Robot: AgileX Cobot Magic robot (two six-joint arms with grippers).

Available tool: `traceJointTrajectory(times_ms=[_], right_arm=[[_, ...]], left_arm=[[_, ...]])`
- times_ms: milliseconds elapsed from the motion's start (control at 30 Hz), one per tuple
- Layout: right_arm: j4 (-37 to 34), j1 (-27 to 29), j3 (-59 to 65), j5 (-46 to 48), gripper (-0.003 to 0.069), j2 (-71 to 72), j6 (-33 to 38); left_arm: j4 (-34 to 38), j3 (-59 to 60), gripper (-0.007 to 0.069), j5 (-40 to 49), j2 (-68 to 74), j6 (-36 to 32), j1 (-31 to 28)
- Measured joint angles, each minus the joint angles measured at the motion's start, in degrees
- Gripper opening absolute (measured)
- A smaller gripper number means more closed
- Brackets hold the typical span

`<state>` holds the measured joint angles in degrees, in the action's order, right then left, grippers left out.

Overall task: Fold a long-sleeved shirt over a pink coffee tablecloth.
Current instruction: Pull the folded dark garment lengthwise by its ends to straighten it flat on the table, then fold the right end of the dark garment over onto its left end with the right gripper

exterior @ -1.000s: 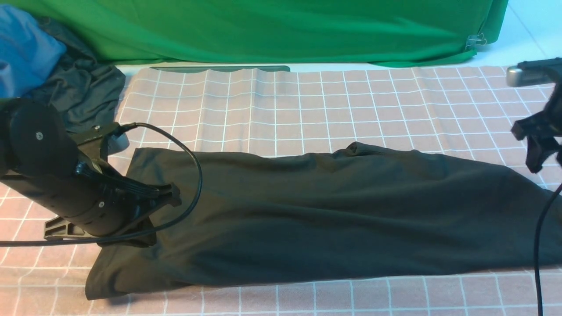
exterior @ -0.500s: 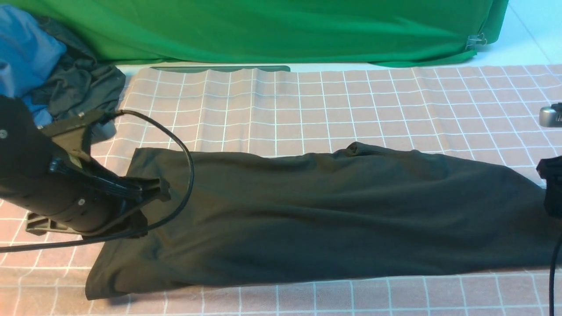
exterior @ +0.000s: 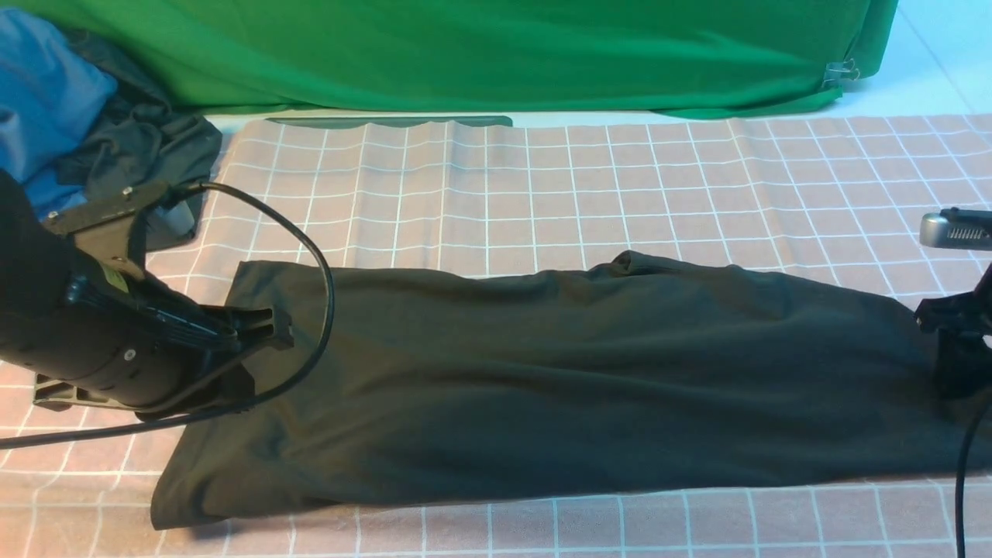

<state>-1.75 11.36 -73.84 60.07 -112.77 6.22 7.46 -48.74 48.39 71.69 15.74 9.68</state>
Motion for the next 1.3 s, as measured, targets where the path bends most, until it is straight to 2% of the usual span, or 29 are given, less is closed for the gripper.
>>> traceJointTrajectory(times_ms=[33, 100, 167, 200, 467, 633, 767, 867, 1000, 1167, 1200, 1233, 1300], right_arm=[[0.0, 0.0, 0.0, 0.1, 0.0322, -0.1, 0.6], [0.0, 0.0, -0.1, 0.9, 0.0176, -0.4, 2.6], [0.2, 0.0, -0.1, 1.3, 0.0111, -0.4, 3.5], [0.3, 0.0, -0.2, 1.5, 0.0101, -0.4, 3.9], [5.9, -0.1, -1.6, 4.8, 0.0103, 4.3, 1.1], [6.6, -0.1, -6.3, 8.4, 0.0103, 10.1, 0.8], [3.7, -0.1, -10.5, 9.3, 0.0103, 14.7, -0.3], [-1.6, -1.7, -14.0, 9.7, 0.0103, 18.1, -0.6], [-4.4, -6.1, -16.5, 9.9, 0.0103, 19.7, -2.0], [-10.5, -16.5, -19.6, 9.4, 0.0103, 19.9, -4.5], [-10.7, -16.9, -19.6, 9.2, 0.0103, 19.9, -4.7], [-12.4, -20.6, -20.2, 7.7, 0.0103, 19.7, -5.6], [-14.3, -24.1, -20.6, 5.1, 0.0103, 19.4, -6.7]], left_arm=[[0.0, 0.0, 0.0014, 0.0, 0.0, 0.0, 0.0], [0.0, 0.0, 0.0014, 0.1, 0.0, -0.1, 0.0], [0.0, 0.0, 0.0014, 0.2, 0.0, -0.1, 0.0], [0.1, 0.0, 0.0014, 0.2, 0.0, -0.1, 0.0], [0.4, 0.0, 0.0014, 1.6, -0.9, -0.1, 0.0], [-0.3, 0.0, 0.0014, 1.9, -4.3, -0.1, 0.0], [-1.1, 0.0, 0.0014, 1.5, -8.3, -0.1, 0.0], [-1.1, 0.0, 0.0014, 1.5, -10.8, 0.2, 0.0], [-1.1, 0.0, 0.0014, 1.6, -11.4, 0.6, 0.0], [-0.2, 0.0, 0.0014, 1.9, -11.4, 0.6, 0.0], [-0.2, 0.0, 0.0014, 1.9, -11.4, 0.6, 0.0], [0.3, 0.0, 0.0014, 2.1, -11.4, 0.6, 0.0], [0.6, 0.0, 0.0014, 2.2, -11.4, 0.6, 0.0]])
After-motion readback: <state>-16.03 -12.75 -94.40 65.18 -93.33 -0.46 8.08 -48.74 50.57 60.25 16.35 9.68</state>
